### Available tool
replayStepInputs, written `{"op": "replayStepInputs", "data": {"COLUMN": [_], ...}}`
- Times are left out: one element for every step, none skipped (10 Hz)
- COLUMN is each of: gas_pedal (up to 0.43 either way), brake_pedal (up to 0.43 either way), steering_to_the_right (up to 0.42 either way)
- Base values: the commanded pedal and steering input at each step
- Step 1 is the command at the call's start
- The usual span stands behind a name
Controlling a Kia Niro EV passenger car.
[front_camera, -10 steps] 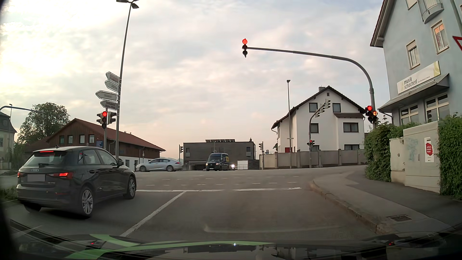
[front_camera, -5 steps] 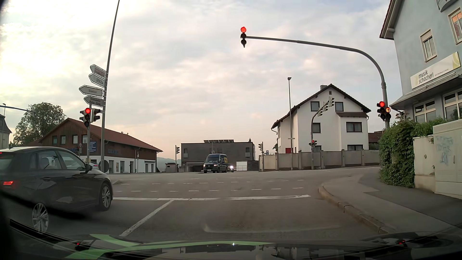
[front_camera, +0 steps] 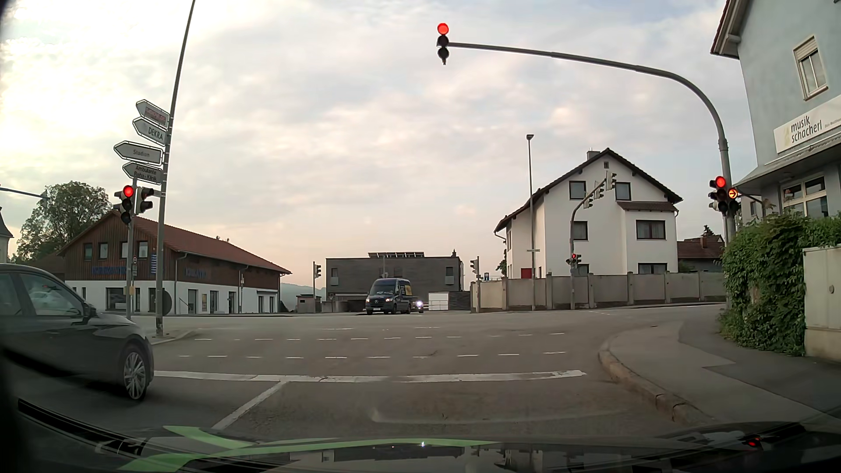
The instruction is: Follow the waypoints while adhering to traffic rules and regulations
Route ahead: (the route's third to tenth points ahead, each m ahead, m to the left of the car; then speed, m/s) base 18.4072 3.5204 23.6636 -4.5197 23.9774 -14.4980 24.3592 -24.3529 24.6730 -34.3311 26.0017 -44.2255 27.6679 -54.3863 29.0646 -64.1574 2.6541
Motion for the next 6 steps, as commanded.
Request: {"op": "replayStepInputs", "data": {"gas_pedal": [0.000,0.000,0.000,0.000,0.000,0.000], "brake_pedal": [0.000,0.024,0.110,0.146,0.165,0.159], "steering_to_the_right": [0.004,0.004,0.004,0.004,0.004,0.004]}}
